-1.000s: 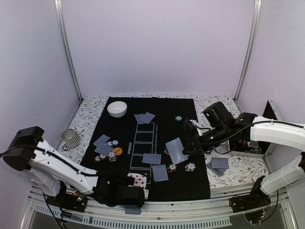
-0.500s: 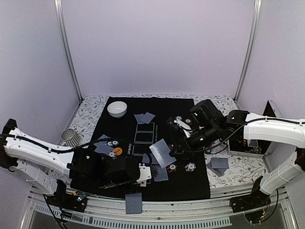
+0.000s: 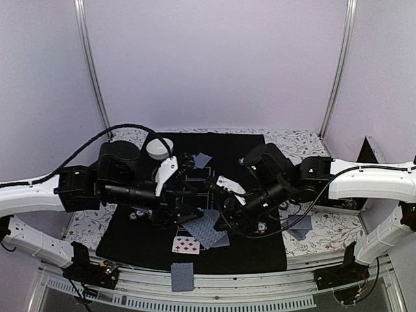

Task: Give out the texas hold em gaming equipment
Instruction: Pass from the right arm to the left

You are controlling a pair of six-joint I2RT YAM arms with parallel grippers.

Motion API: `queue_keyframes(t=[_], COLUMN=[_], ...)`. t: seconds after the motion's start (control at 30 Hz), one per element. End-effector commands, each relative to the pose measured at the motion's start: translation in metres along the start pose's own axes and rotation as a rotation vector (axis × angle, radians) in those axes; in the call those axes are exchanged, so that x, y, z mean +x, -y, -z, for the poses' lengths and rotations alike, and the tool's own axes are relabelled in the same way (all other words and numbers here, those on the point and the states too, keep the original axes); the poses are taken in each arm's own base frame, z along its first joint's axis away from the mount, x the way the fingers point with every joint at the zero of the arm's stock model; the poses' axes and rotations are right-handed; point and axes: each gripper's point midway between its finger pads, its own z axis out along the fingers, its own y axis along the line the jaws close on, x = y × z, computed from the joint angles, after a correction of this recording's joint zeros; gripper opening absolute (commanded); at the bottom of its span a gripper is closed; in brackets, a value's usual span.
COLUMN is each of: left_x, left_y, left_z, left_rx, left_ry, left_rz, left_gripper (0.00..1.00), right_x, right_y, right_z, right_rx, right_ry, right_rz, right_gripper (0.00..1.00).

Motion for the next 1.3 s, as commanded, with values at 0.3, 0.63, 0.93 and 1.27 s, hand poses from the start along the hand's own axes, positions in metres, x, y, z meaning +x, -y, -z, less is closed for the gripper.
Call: queue_keyframes(t=[0.3, 0.63, 0.93, 1.27], left_x=[0.017, 0.036, 0.040, 0.064], left_y=[0.003, -0.003, 0.001, 0.006], left_z=[-0.007, 0.005, 0.002, -0.013], left_rx=[0.093, 0.119, 0.167, 0.221], left_ry=[-0.066, -0.099, -0.104, -0.145], left_rz=[0.049, 0.125, 0.152, 0.201], left_gripper=[0.39, 0.28, 0.00, 0.03], right_x=[-0.019, -0.020, -0.015, -0.005], right_y=[-0.024, -0.027, -0.024, -0.012], right_z=[0.004, 0.007, 0.007, -0.001], right_rx=[-0.054, -0.062, -0.049, -0.020], right_ry=[0.057, 0.064, 0.057, 0.040], right_rz=[0.173, 0.185, 0.178, 0.152], right_gripper=[0.02, 0.02, 0.02, 0.02])
